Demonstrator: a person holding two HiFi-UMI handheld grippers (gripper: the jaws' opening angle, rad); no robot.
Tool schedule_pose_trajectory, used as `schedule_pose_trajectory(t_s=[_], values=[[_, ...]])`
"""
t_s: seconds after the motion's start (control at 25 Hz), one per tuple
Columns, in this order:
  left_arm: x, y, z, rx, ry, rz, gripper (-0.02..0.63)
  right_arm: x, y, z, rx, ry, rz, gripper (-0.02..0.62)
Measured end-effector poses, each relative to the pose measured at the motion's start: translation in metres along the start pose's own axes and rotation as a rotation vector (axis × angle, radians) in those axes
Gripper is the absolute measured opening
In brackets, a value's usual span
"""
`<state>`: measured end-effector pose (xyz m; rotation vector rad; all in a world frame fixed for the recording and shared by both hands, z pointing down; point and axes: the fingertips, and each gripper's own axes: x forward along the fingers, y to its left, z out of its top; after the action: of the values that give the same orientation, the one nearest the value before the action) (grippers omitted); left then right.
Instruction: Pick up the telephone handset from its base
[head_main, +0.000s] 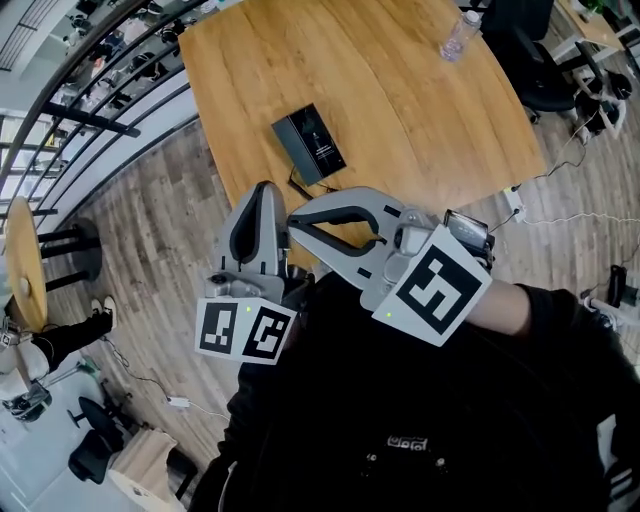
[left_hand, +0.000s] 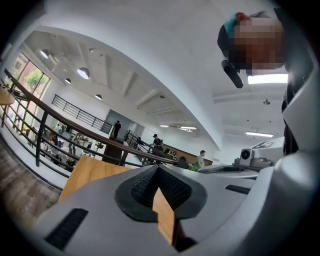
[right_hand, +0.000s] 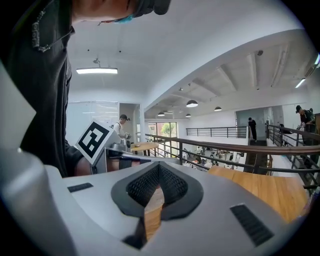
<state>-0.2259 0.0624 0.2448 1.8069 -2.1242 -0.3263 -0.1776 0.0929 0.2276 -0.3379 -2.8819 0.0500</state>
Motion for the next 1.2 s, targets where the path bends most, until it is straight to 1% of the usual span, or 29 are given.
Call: schedule_pose_trajectory(t_s=[0.12, 0.24, 0.36, 0.44, 0.56, 0.68, 0.8, 1.04, 1.2], values=[[0.011, 0.014, 0.005, -0.008, -0.005, 0.045, 0.005, 0.002, -0.015, 0.000, 0.016, 0.001, 0.016, 0.017], [0.029, 0.016, 0.003, -0.011, 0.013, 0.047, 0.005, 0.004, -0.032, -0.002, 0.030, 0.003, 0.026, 0.017], [0.038, 0.015, 0.002, -0.029, 0.025, 0.048, 0.005, 0.004, -0.040, -0.002, 0.044, 0.009, 0.033, 0.017], [0.043, 0.016, 0.005, -0.032, 0.027, 0.062, 0.005, 0.002, -0.044, -0.001, 0.055, 0.006, 0.040, 0.017], [0.062, 0.013, 0.006, -0.020, 0.043, 0.086, 0.005, -0.007, -0.063, -0.003, 0.079, -0.010, 0.056, 0.017], [0.076, 0.010, -0.001, -0.017, 0.069, 0.112, 0.005, -0.011, -0.081, -0.007, 0.112, -0.021, 0.074, 0.017], [0.082, 0.006, -0.008, -0.022, 0.098, 0.136, 0.005, -0.014, -0.088, -0.011, 0.144, -0.032, 0.098, 0.017], [0.101, 0.000, -0.023, -0.007, 0.157, 0.153, 0.005, -0.018, -0.109, -0.021, 0.204, -0.060, 0.122, 0.017], [0.107, 0.005, -0.029, -0.015, 0.169, 0.163, 0.005, -0.016, -0.121, -0.027, 0.232, -0.067, 0.123, 0.017]])
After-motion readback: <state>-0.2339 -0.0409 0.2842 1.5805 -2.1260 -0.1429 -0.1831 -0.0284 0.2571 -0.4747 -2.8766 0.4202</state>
